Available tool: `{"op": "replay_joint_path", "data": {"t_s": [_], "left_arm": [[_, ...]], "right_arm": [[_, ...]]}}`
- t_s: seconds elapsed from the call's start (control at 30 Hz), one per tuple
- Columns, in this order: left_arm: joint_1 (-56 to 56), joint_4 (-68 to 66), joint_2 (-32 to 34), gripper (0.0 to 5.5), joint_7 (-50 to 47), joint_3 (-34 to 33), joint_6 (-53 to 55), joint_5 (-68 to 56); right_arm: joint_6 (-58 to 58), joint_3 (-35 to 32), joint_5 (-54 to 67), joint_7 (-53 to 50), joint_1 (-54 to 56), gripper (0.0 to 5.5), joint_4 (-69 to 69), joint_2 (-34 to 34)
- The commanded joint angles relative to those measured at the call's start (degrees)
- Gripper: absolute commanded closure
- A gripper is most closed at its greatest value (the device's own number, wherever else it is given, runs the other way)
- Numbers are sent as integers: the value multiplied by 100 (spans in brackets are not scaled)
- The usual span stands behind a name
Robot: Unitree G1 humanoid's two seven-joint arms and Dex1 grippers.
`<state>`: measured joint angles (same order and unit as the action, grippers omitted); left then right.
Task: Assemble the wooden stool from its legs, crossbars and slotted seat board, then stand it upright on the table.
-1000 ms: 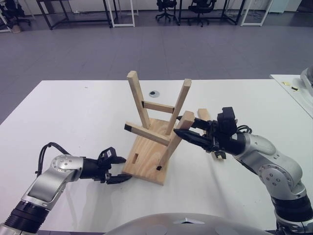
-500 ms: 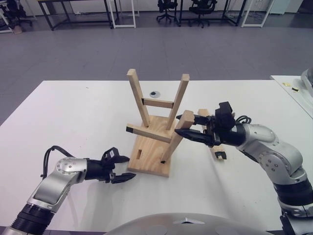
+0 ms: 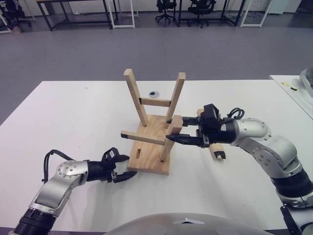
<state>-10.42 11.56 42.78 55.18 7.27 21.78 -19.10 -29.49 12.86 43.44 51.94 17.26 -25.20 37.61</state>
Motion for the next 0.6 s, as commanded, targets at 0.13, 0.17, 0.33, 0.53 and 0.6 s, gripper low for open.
{"op": "replay_joint_path", "data": {"t_s": [0.13, 0.17, 0.33, 0.53, 0.6], "left_arm": [[-105, -53, -188, 179, -97, 278, 165, 134], [-98, -67, -183, 179, -92, 271, 158, 135], [-136, -71, -211, 179, -142, 267, 127, 136], [-154, -95, -271, 179, -201, 284, 93, 176], [-161, -126, -271, 179, -203, 254, 75, 169]], "right_arm": [[-1215, 829, -382, -467, -715, 347, 588, 171], [-1296, 729, -211, -525, -698, 347, 555, 133], [-985, 319, -7, -915, -836, 347, 470, -76], [-973, 218, -150, -567, -820, 256, 552, 113], [-935, 148, -247, -225, -781, 229, 599, 262]]}}
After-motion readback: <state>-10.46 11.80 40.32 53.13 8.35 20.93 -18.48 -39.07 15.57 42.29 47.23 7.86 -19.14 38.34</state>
